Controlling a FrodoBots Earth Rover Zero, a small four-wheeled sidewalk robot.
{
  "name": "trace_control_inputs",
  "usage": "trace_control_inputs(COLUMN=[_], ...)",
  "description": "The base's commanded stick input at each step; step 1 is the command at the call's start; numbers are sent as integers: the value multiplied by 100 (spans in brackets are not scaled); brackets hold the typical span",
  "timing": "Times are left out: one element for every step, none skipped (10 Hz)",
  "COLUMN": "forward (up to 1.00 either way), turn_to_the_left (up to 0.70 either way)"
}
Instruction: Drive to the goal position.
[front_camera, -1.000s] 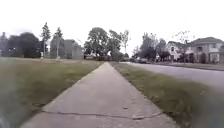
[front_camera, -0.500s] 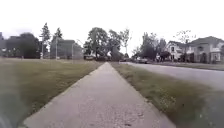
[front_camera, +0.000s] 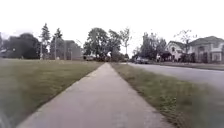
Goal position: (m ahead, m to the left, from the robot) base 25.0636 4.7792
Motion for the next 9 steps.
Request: trace_control_inputs(forward=[70,70,70,70,70,70,70,70,70], turn_to_the_left=[0,0,0,0,0,0,0,0,0])
